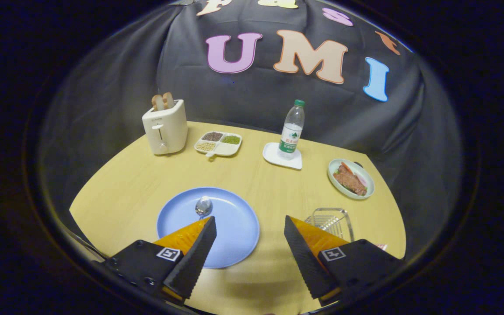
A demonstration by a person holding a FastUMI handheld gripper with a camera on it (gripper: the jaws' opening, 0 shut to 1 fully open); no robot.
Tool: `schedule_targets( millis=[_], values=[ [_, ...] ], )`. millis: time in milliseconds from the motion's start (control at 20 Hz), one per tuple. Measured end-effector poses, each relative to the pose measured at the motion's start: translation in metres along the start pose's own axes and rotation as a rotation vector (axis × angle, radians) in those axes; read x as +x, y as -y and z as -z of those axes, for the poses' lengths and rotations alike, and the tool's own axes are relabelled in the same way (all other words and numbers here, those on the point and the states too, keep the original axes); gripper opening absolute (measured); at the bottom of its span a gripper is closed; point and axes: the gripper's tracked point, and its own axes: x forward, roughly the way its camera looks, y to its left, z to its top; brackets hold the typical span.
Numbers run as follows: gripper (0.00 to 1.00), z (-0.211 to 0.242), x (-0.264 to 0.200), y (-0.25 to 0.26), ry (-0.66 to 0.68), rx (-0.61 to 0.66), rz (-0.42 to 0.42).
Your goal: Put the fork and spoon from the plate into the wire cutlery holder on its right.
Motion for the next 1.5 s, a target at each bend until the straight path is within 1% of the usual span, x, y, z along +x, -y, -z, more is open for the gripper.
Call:
schedule_targets(
  millis=[250,500,650,800,950,1050,1150,1250,1300,1500],
  values=[
    [1.00,0.037,0.026,-0.042,-0.063,0.018,-0.029],
    [1.00,0.068,0.045,-0.068,-0.154,-0.038,-0.067],
    [0.98,0.081,0.050,-0.079,-0.193,-0.070,-0.091],
    [0.74,0.087,0.053,-0.086,-0.224,-0.090,-0.110],
    [0.50,0.091,0.054,-0.087,-0.235,-0.099,-0.111],
    [0.39,0.092,0.053,-0.084,-0.238,-0.100,-0.106],
    [0.27,0.094,0.051,-0.088,-0.254,-0.091,-0.124],
    [0.16,0.093,0.051,-0.082,-0.262,-0.099,-0.106],
    [0.11,0.093,0.048,-0.083,-0.271,-0.102,-0.117],
    [0.11,0.086,0.040,-0.080,-0.298,-0.145,-0.163]
  ],
)
